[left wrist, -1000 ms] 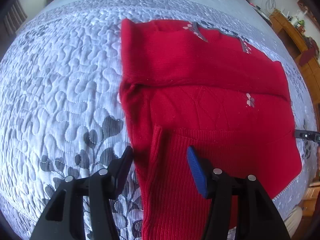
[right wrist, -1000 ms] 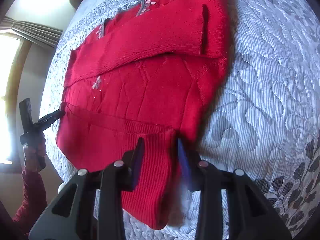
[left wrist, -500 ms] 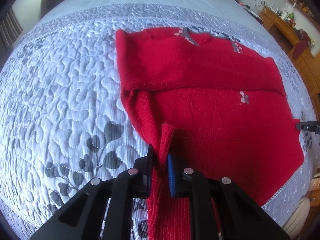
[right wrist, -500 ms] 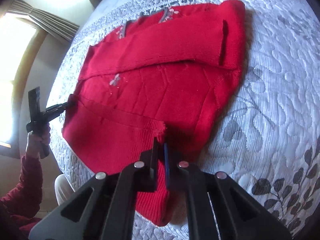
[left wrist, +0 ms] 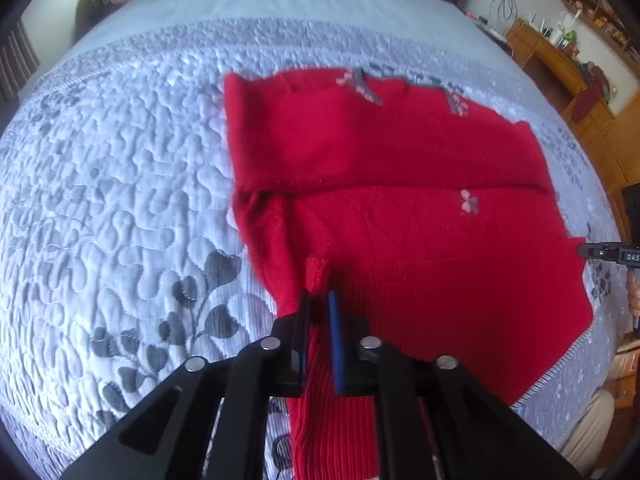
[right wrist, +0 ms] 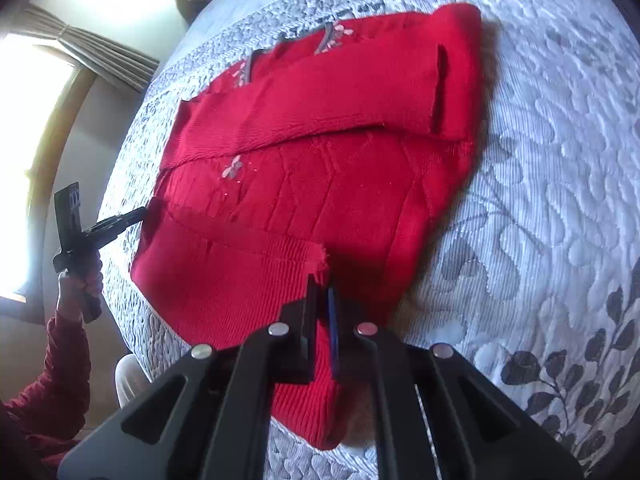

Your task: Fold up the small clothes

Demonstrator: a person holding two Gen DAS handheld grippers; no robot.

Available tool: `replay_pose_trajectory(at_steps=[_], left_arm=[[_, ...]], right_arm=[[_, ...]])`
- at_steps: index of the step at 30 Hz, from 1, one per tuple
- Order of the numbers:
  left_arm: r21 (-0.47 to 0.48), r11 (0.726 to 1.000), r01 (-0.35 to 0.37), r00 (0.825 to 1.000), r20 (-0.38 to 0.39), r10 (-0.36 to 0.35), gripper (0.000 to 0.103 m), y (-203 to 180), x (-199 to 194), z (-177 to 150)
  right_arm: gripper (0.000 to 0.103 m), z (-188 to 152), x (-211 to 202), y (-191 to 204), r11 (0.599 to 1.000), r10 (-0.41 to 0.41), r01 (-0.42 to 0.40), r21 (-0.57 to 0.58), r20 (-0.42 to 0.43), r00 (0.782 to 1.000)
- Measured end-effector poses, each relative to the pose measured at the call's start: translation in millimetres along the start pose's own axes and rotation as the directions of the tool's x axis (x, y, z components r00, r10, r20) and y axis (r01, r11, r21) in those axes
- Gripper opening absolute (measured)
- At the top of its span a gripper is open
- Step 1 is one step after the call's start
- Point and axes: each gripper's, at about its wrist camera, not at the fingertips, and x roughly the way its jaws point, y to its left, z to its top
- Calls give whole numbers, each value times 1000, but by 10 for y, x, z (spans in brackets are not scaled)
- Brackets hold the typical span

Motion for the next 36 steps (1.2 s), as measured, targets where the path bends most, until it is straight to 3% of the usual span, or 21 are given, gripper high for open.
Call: replay_pose_trajectory(at_steps=[4,6,9,11,12,16,18,21,26,32,36], left_arm=[[25,999,-24,999,-29,24,25,-44,211,84],[29,999,-26,999,-37,27,31,-60,273,122],[20,1000,-21,999,-34,21,31,-49,285,120],[17,1000,-11,999,-31,11,27,-45,310,132],[15,1000,-5,1000,-31,6,20,-37,316,131],[-26,999,36,999,-26,-36,5,29,301,87],[-41,998,43,999,-13,-43,4,52,250,28],[-88,994,70,997,28,-68,4,81,121,-19],[-80,994,78,992,109,-69,4,66,-254,-3],[-116,989,86,977,205,-61,4,117,-530,311],[-154,984,85,969,241,-46,4,183,-497,720]], right_arm=[[4,23,115,-9,1000,-4,4,3,-14,1000],[10,39,176,-1,1000,-20,20,-5,-32,999],[13,40,230,-6,999,-33,32,-16,-44,998],[18,47,275,-31,999,-37,37,-8,-52,998],[21,46,291,-48,999,-46,46,-3,-53,998],[18,28,308,-81,1000,-23,23,7,-54,998],[4,16,302,-68,1000,-18,19,0,-58,998],[3,5,172,-46,1000,8,-8,0,-26,1000],[3,62,-193,25,999,38,-37,-28,45,998],[3,304,-419,107,998,5,1,-57,113,994],[3,640,-499,64,1000,-6,11,-28,155,988]])
